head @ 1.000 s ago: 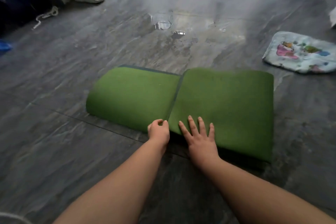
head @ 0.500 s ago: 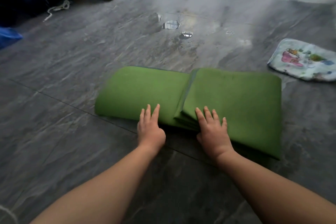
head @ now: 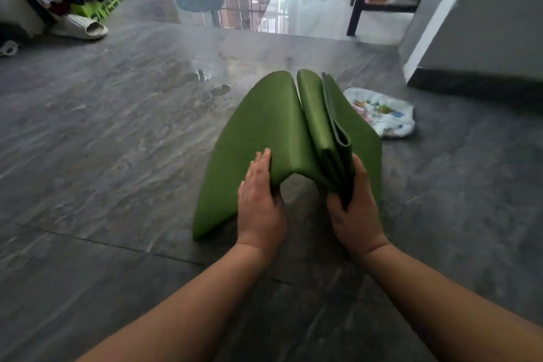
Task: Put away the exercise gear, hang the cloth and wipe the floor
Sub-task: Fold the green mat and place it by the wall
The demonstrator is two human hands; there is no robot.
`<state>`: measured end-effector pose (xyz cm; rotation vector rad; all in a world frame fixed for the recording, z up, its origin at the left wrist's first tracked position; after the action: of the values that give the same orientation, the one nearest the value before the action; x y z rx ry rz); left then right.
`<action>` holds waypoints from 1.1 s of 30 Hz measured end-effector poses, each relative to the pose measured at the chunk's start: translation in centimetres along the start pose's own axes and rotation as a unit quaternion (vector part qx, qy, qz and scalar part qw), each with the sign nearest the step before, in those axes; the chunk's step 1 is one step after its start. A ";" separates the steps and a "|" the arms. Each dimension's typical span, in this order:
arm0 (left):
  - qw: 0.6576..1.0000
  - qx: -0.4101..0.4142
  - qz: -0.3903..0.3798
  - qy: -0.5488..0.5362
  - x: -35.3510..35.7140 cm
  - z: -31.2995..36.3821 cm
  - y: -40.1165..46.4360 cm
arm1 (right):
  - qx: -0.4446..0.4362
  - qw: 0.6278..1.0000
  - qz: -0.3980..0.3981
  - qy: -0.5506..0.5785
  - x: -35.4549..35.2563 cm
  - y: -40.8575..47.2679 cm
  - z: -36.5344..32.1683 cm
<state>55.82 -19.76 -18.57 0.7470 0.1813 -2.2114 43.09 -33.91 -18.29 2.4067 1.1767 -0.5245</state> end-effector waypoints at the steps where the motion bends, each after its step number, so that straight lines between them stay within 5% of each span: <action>1: 0.999 0.013 -0.007 -0.029 1.2 1.7 0.2 | 0.015 1.000 0.023 0.015 -1.5 -0.4 0.3; 8: 0.979 0.043 -0.111 -0.163 9.6 10.0 0.6 | 0.046 0.992 0.103 0.052 -9.3 -3.8 3.4; 13: 0.928 0.088 -0.238 -0.273 15.6 11.5 -0.2 | 0.080 0.989 0.118 0.043 -12.2 -6.1 5.5; 21: 0.939 0.103 -0.233 -0.230 15.6 11.7 -0.8 | 0.069 0.995 0.067 0.005 -10.9 -6.7 5.0; 27: 0.927 0.099 -0.248 -0.264 14.8 11.6 0.6 | 0.107 0.975 0.193 0.011 -10.6 -5.9 4.5; 33: 0.931 0.093 -0.278 -0.218 13.4 13.7 2.0 | 0.148 0.961 0.226 0.052 -12.8 -5.1 3.0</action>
<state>43.97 -34.47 -14.75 0.2942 -0.0517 -2.9068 31.18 -40.89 -15.42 2.8702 0.5756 -0.4528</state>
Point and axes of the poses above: each hand's wrist, its own y-axis towards the middle knuckle, its own x-axis out of the palm, z = x × y, the point moved 8 cm from there along y, towards the middle knuckle, and after that the axes turned 13 degrees about -z, right-handed, at the moved point
